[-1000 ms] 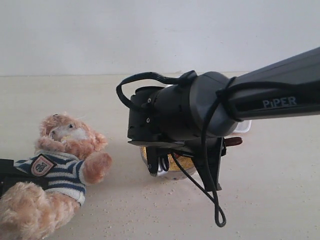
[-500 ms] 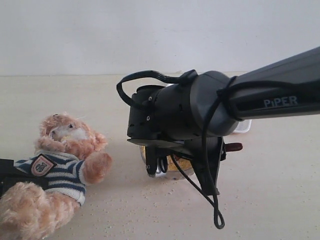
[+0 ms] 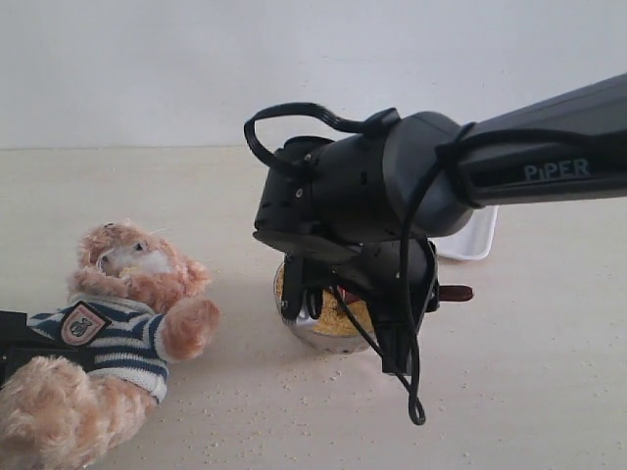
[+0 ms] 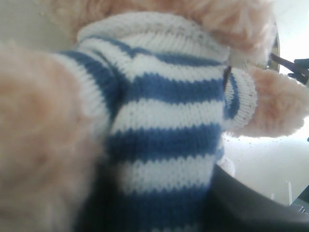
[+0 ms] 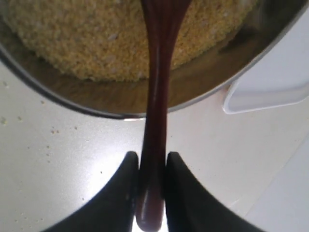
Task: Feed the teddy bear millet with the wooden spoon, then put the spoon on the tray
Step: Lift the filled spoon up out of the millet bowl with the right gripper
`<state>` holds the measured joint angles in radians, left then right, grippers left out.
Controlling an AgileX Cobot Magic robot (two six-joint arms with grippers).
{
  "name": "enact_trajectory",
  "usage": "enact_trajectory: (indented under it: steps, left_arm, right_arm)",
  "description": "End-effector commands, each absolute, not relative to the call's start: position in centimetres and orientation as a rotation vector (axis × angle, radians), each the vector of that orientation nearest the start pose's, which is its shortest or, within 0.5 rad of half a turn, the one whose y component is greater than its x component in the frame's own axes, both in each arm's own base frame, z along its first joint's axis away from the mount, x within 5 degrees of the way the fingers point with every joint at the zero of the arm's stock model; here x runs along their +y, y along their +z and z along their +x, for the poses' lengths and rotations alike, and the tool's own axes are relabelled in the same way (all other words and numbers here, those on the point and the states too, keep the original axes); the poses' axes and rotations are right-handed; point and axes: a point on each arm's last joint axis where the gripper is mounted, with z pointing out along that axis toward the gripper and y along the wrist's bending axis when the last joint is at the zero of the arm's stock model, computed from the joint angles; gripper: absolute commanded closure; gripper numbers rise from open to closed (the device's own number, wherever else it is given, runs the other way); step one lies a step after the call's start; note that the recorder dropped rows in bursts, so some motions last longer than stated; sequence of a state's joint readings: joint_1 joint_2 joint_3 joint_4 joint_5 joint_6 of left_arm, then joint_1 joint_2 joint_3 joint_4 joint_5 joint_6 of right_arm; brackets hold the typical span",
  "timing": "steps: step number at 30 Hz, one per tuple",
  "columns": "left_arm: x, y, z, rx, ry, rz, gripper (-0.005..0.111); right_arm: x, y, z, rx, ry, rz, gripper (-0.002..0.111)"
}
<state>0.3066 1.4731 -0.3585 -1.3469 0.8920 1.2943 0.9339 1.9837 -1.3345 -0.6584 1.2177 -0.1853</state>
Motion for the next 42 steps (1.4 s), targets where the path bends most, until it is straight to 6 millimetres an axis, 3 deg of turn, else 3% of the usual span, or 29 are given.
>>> enact_trajectory:
  steps: [1, 8, 11, 21, 26, 30, 35, 42]
  left_arm:
    - [-1.4, 15.0, 18.7, 2.499, -1.083, -0.126, 0.102]
    - [-1.4, 15.0, 18.7, 2.499, -1.083, -0.126, 0.102]
    - [-1.4, 15.0, 18.7, 2.499, -1.083, -0.126, 0.102]
    - [-1.4, 15.0, 18.7, 2.499, -1.083, -0.126, 0.102]
    - [-1.4, 15.0, 18.7, 2.499, -1.083, -0.126, 0.102]
    - [-1.4, 15.0, 18.7, 2.499, -1.083, -0.126, 0.102]
    - [-1.4, 15.0, 18.7, 2.499, -1.083, -0.126, 0.102]
    - [-1.4, 15.0, 18.7, 2.499, -1.083, -0.126, 0.102]
  right_arm:
    - [26.8, 19.7, 26.2, 2.26, -0.846, -1.891, 0.108]
    - [26.5, 19.6, 26.4, 2.274, -0.833, -1.902, 0.108]
    - [25.3, 19.2, 27.2, 2.426, -0.718, -1.829, 0.108]
    - [25.0, 19.6, 27.2, 2.435, -0.679, -1.842, 0.108]
    - [24.9, 20.2, 27.2, 2.429, -0.671, -1.827, 0.108]
    - [23.4, 21.1, 28.2, 2.474, -0.664, -1.737, 0.108]
    - [22.6, 21.9, 28.1, 2.588, -0.445, -1.67, 0.108]
    - [22.3, 22.2, 28.3, 2.562, -0.482, -1.681, 0.108]
